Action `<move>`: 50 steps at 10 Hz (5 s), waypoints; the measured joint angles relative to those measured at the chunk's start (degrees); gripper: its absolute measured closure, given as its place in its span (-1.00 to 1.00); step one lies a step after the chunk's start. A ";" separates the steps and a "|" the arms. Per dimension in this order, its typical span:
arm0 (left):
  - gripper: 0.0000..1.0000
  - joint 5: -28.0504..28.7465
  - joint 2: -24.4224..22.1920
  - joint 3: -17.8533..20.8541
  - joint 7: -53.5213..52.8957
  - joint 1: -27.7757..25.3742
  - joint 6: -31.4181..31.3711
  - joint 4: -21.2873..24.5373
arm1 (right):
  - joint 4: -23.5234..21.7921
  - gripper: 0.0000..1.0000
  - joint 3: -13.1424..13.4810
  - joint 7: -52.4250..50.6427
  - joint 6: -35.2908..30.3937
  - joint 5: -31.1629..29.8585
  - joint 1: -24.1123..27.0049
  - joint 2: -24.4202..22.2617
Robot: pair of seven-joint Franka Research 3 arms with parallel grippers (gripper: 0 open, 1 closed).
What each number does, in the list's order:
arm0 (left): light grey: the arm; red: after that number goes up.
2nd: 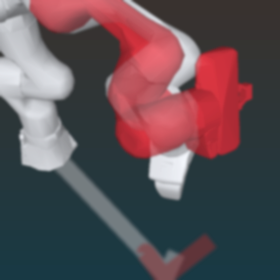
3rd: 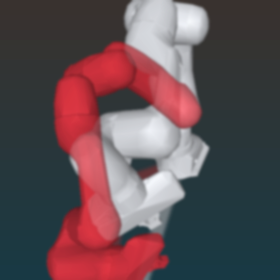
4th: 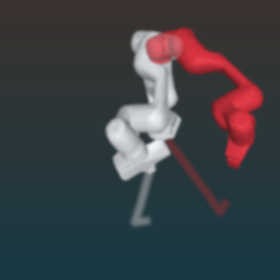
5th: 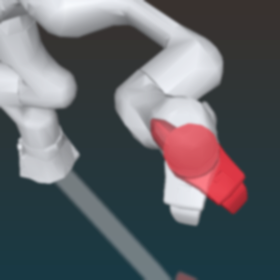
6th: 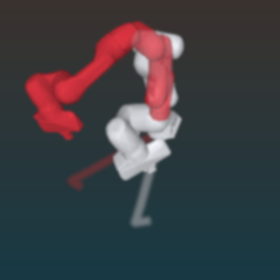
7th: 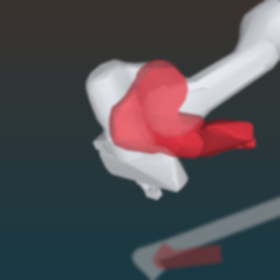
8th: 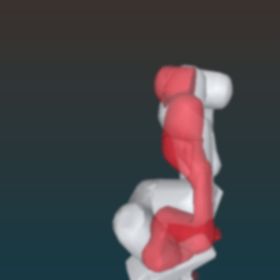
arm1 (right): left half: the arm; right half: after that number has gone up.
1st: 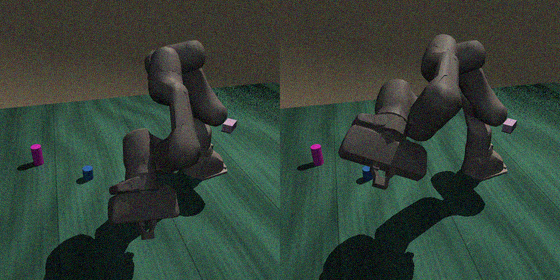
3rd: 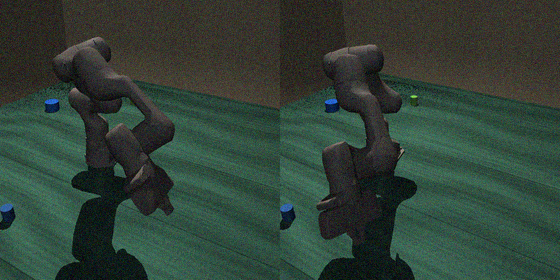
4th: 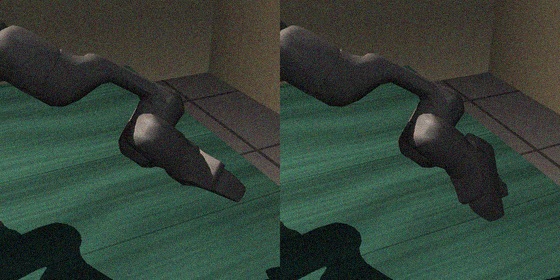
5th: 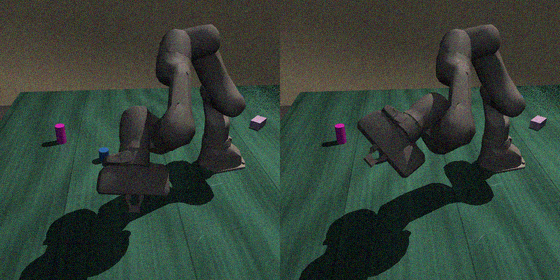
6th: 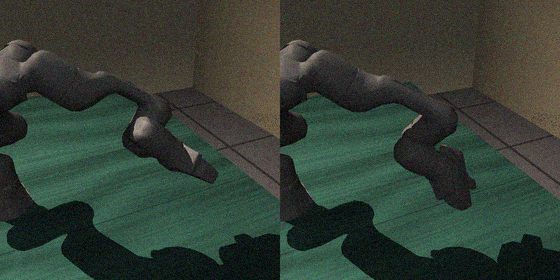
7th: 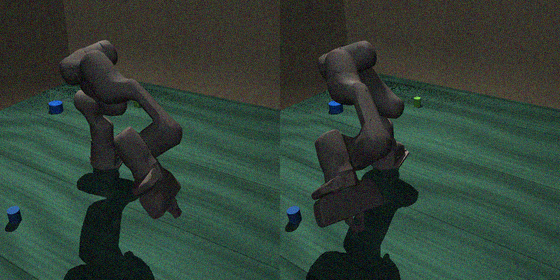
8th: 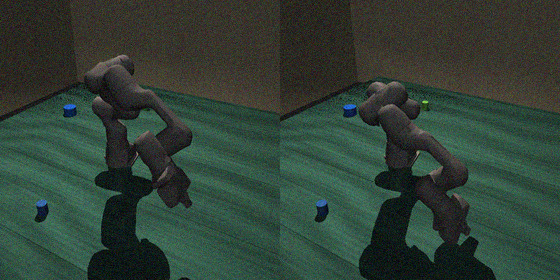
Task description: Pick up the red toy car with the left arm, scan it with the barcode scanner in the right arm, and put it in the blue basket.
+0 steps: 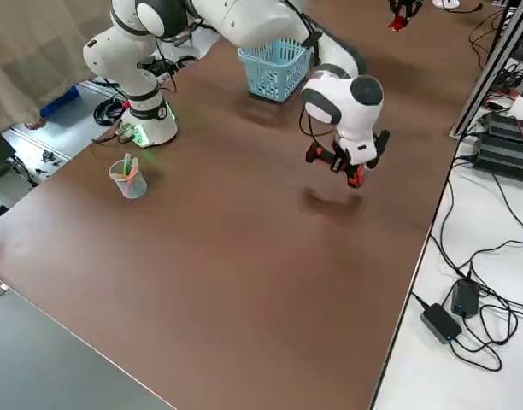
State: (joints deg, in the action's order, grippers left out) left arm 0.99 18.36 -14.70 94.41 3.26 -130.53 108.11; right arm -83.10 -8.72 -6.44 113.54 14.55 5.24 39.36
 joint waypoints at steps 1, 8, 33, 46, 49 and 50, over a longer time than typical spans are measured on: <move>0.12 1.70 -0.08 -2.64 3.10 0.13 1.68 -1.61 | 0.02 0.26 -2.02 -0.05 -2.54 2.85 0.08 -0.96; 0.12 4.56 -0.29 -15.95 18.27 1.58 14.29 -14.39 | 0.04 0.26 -12.45 -8.22 -18.77 25.39 0.52 -2.04; 0.12 12.53 8.93 -20.58 38.60 9.19 14.47 -22.31 | -2.73 0.26 -19.56 -11.53 -21.76 35.75 0.27 -1.99; 0.12 10.49 5.86 -25.70 41.04 8.63 17.68 -15.46 | 5.26 0.26 -18.69 1.88 -24.63 15.91 3.87 -6.26; 0.12 7.25 0.51 -29.52 45.04 8.69 17.15 -7.89 | 5.48 0.26 -18.06 8.66 -24.40 -1.72 7.77 -9.94; 0.12 6.33 -1.01 -30.69 45.63 8.63 16.16 -5.87 | 5.47 0.26 -17.65 10.05 -23.24 -7.88 9.23 -10.25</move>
State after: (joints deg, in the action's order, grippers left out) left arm 7.32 17.35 -45.39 140.04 11.89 -114.37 102.24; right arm -77.64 -26.37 3.61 90.30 6.67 14.47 29.11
